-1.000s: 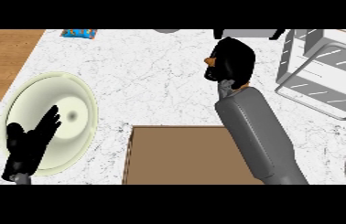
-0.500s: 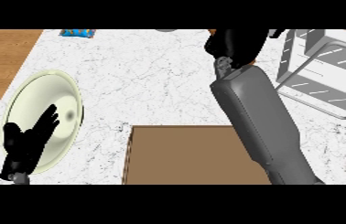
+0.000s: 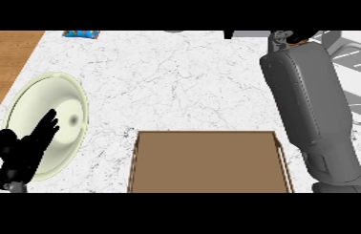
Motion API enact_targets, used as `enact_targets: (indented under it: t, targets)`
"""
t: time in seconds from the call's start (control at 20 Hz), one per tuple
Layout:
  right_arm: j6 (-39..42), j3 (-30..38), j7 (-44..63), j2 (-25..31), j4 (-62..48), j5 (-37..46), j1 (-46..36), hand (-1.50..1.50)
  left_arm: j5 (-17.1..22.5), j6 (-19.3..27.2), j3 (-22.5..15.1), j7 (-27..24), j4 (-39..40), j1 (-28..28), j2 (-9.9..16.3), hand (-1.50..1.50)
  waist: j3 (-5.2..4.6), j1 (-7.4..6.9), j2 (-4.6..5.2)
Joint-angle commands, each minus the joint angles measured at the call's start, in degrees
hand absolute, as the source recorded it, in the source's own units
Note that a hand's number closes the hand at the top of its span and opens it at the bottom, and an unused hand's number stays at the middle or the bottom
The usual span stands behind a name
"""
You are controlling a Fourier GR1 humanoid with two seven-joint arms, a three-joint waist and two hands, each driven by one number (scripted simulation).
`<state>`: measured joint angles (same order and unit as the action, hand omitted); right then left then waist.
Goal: Pick the croissant from the tray and place it in the tiered basket
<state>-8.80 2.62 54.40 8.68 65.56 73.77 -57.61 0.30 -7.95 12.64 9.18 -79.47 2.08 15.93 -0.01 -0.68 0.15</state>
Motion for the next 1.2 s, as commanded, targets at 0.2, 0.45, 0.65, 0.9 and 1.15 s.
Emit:
enact_targets:
  t: [0.2,0.45,0.65,0.9,1.15]
  targets:
    - [-10.15,8.44,-13.07,10.16,-18.45,-3.97,-5.65,1.5,-1.75,0.98,-1.75,-0.83,-0.32,-0.43,-2.04,0.0,0.02,-0.77,0.41]
    - [-17.09,17.06,-26.87,13.35,-19.57,-17.33,-4.16,1.5,-1.4,0.52,-1.07,-0.43,1.58,-1.65,-1.4,0.0,0.09,-0.76,0.65]
    - [-16.2,20.32,-32.57,18.5,-30.38,-19.98,-10.44,1.5,-1.54,0.7,-1.24,1.03,0.16,-2.48,-1.3,0.0,0.07,-1.49,0.8]
    - [-20.73,22.56,-37.57,21.55,-39.68,-20.54,-13.25,1.5,-1.05,-0.83,-1.03,-1.12,1.16,-1.42,-1.17,0.0,0.07,-2.47,1.09]
    - [-11.5,7.27,-33.95,29.77,-42.62,-1.71,-10.76,1.5,-1.91,-0.12,-1.29,-1.46,0.8,-1.23,-1.16,0.0,-0.2,-2.36,1.13]
